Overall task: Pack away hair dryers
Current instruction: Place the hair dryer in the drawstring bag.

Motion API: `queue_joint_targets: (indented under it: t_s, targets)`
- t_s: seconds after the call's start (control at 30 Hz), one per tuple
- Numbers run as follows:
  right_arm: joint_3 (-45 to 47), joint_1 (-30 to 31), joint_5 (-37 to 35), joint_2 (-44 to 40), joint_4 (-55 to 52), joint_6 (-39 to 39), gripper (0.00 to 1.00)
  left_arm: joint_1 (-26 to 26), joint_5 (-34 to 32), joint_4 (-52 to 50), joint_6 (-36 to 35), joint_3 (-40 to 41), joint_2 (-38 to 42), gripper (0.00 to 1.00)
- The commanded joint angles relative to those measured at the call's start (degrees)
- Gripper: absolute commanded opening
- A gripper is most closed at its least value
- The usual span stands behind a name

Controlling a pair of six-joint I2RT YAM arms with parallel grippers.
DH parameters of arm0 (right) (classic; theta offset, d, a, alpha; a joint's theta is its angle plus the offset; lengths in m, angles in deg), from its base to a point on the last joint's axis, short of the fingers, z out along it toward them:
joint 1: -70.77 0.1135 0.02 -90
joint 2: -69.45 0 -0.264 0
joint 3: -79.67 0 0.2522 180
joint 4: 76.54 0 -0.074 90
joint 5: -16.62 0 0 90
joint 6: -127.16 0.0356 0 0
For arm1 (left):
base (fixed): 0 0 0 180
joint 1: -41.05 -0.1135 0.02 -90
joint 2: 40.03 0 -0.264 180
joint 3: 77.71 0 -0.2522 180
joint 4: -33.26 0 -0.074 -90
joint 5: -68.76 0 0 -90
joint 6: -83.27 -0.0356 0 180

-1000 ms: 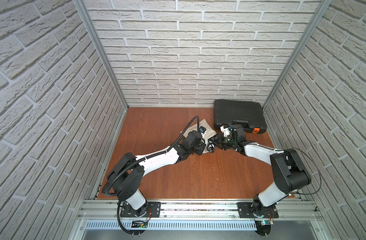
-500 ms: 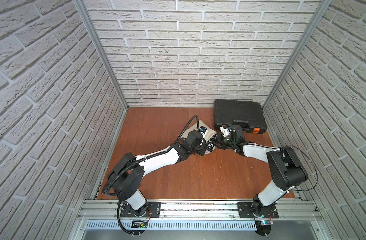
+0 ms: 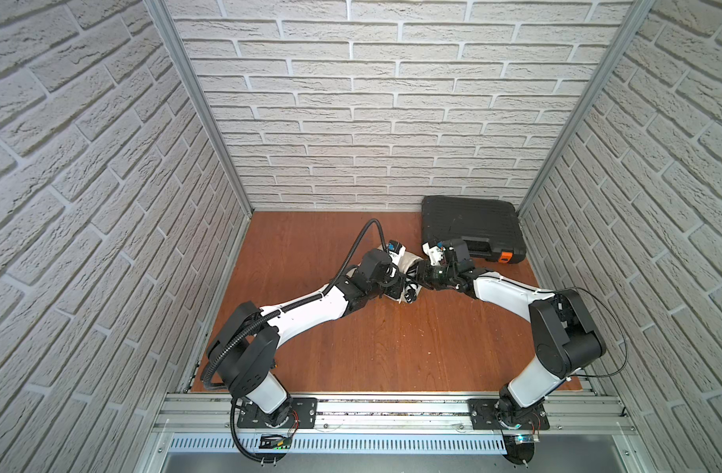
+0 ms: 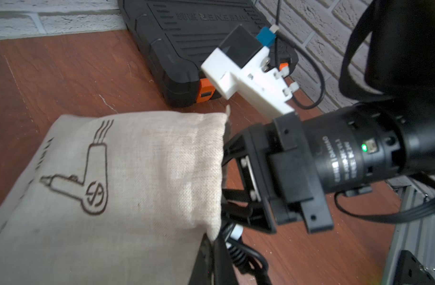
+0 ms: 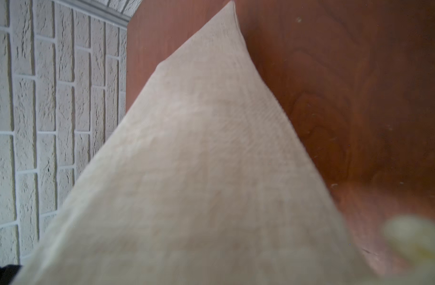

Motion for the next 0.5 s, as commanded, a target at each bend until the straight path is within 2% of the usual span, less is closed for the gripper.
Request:
queue_joint_targets:
  t_s: [0.0,0.13,0.23,0.47]
  targets:
    - [-2.68,0.37,5.39,-0.24,-2.95,-7.25,0.03,-0.48,2.54,4.35,-0.82,-2.74,1.03,0.0]
    - [-5.13,0.45,11.08,0.93,-6.24,-12.16,0.03,-0.56,3.62,3.35,-2.07,-4.08,0.13,0.0]
    - [-6.34,0.29,10.21,1.0,-10.52,-16.04,0.03,-0.54,4.4,3.56,-2.68,-4.7,-0.02,0.0]
    - [-7.09,-1.09,15.12,2.92,-6.75,-15.55,0.03,0.08,8.05,0.92,-4.47,-5.6,-0.37,0.0]
